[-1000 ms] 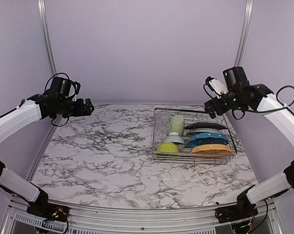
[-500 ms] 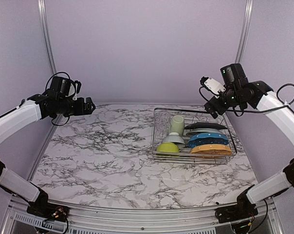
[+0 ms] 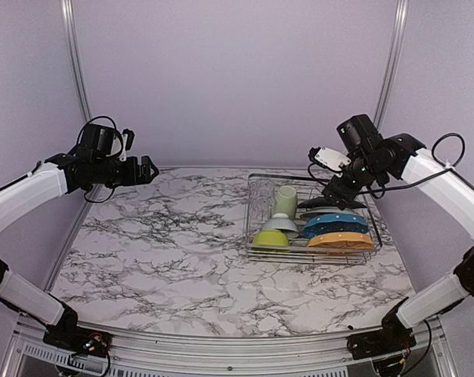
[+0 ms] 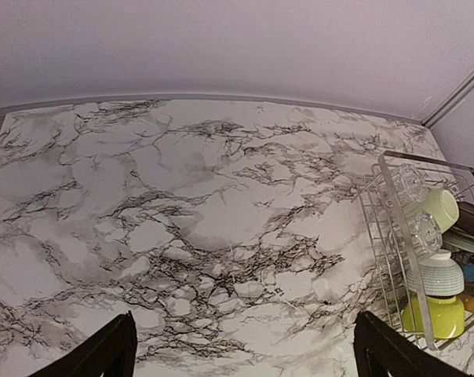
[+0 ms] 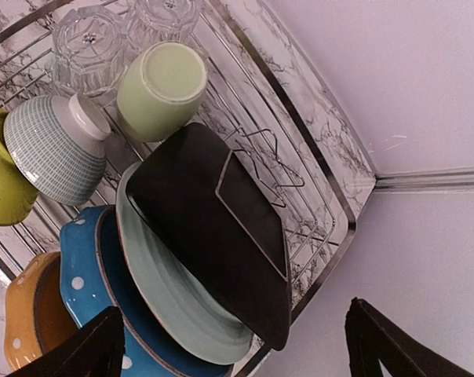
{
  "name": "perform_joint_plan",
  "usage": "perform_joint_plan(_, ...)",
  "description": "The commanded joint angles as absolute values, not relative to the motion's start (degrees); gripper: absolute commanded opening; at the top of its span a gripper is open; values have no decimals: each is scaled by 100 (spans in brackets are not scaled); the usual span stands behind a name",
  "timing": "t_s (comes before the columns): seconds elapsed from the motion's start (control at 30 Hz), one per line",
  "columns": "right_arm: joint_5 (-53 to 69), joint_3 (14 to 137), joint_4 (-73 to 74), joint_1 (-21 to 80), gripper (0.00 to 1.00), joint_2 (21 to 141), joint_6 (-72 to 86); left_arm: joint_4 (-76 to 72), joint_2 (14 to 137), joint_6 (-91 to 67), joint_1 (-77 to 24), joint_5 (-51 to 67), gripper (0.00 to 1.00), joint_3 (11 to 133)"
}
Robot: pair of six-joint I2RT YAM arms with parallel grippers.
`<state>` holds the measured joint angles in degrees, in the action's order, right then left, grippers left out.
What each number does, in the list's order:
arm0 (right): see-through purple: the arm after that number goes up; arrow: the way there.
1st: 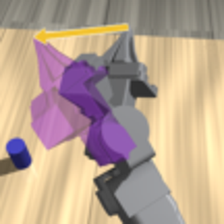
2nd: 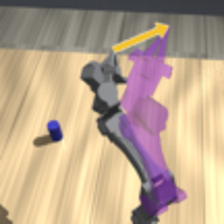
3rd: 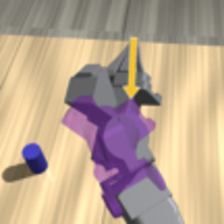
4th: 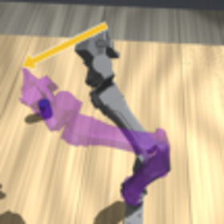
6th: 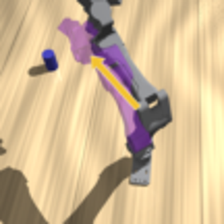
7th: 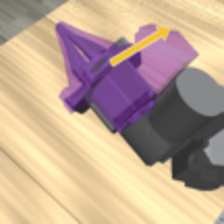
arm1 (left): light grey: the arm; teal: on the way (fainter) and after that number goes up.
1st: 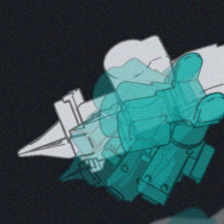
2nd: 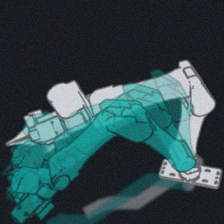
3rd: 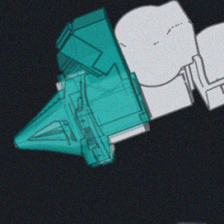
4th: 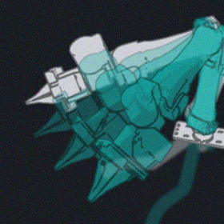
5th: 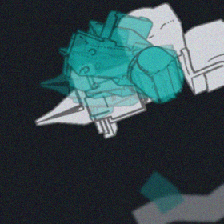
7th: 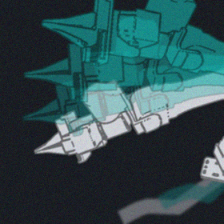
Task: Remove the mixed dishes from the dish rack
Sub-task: Grab the plate from the dish rack.
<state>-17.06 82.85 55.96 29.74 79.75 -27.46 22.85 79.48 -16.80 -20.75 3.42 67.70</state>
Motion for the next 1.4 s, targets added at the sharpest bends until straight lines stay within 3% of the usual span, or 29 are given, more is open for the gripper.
perform_joint_plan(0.0,-1796,8260,5789,3226,94,8156,-2771,2067,8040,-1745,-2094,590,99,6762)
perform_joint_plan(0.53,-2701,8038,5430,3357,76,8624,-3173,1914,8067,-1659,-2094,564,99,6714)
perform_joint_plan(0.77,-3105,7870,5310,3366,58,8753,-3342,1911,8095,-1541,-2098,496,99,6732)
perform_joint_plan(0.93,-3515,7638,5037,3366,50,8714,-3593,1897,8102,-1470,-2100,435,99,6715)
perform_joint_plan(1.37,-3971,7028,3951,3368,42,8686,-4303,1810,8174,-1418,-2098,331,99,6741)
